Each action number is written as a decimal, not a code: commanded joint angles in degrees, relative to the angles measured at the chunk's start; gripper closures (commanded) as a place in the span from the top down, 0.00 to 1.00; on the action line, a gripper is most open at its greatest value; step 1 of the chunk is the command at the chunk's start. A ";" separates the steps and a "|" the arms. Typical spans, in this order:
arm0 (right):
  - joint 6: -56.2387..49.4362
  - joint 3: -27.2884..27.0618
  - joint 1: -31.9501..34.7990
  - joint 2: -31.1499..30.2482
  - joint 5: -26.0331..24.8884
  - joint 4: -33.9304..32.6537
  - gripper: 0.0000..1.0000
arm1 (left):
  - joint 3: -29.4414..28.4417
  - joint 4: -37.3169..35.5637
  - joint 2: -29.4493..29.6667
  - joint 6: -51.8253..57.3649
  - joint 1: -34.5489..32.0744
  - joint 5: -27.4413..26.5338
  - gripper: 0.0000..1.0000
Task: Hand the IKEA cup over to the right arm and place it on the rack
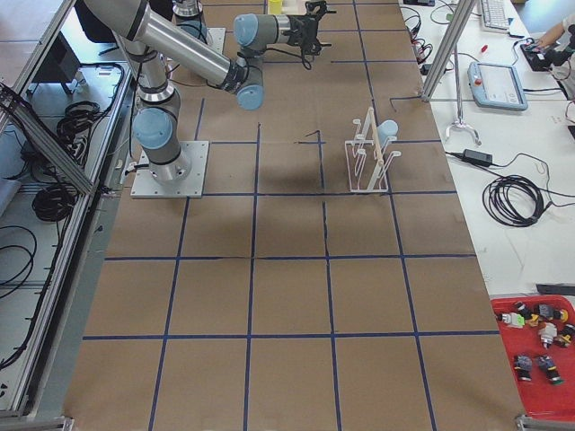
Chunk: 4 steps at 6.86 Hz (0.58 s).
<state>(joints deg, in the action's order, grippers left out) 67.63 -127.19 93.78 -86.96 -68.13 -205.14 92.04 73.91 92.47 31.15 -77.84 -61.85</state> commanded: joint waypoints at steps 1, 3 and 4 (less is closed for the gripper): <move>0.13 0.01 0.00 -0.06 0.01 -0.09 1.00 | 5.66 -15.81 -0.44 0.14 -2.39 13.13 0.00; 2.57 0.01 0.09 -0.06 0.01 0.00 1.00 | 11.90 -32.44 -0.88 -0.39 -6.78 14.12 0.00; 6.59 0.01 0.00 0.03 0.10 0.00 1.00 | 15.41 -39.73 -1.14 0.04 -8.10 14.21 0.00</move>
<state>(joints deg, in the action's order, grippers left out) 70.58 -127.18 93.82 -86.99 -68.09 -205.16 103.69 42.69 91.59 30.96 -84.16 -48.03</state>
